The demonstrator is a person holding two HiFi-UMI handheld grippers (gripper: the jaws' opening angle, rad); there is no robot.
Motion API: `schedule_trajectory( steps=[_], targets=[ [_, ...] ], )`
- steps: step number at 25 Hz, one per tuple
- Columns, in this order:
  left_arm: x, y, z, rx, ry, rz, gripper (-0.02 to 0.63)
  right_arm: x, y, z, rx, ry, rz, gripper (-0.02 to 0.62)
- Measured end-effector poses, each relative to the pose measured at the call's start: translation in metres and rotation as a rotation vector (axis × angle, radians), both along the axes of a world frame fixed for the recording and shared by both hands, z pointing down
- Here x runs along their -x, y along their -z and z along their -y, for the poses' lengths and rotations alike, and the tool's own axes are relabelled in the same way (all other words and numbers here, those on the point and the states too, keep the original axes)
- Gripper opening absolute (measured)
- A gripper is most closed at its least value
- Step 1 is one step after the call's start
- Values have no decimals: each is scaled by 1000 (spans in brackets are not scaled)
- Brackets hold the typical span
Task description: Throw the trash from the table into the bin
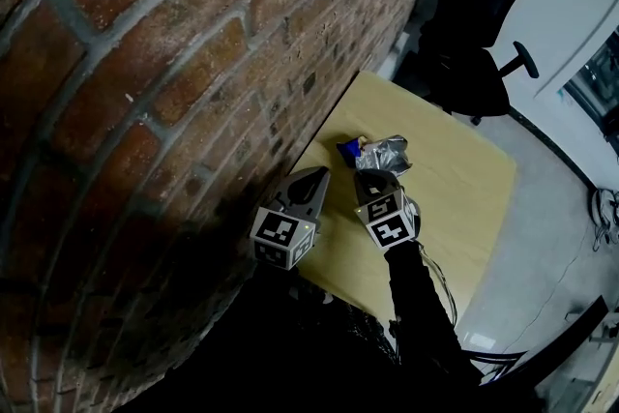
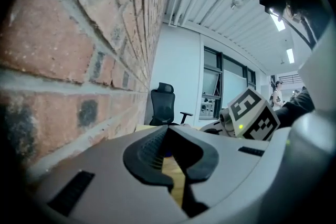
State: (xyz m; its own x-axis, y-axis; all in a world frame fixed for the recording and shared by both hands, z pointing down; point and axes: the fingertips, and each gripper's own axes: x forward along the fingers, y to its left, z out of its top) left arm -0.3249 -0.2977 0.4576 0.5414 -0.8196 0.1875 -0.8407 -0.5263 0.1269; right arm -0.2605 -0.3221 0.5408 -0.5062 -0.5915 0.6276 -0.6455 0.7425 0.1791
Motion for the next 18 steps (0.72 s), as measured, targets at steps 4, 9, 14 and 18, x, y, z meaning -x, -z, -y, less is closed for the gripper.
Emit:
schedule_trajectory(
  steps=[4, 9, 14, 18],
  targets=[
    [-27, 5, 1, -10, -59, -9, 5, -37, 18, 1, -10, -118, 81, 11],
    [-73, 14, 0, -25, -165, -20, 6, -88, 29, -11, -20, -253, 121, 11],
    [-123, 25, -6, -47, -275, -37, 6, -139, 50, -25, -68, -350, 114, 11],
    [-158, 29, -19, -51, -353, -32, 6, -180, 61, -41, -92, -432, 123, 12]
  ],
)
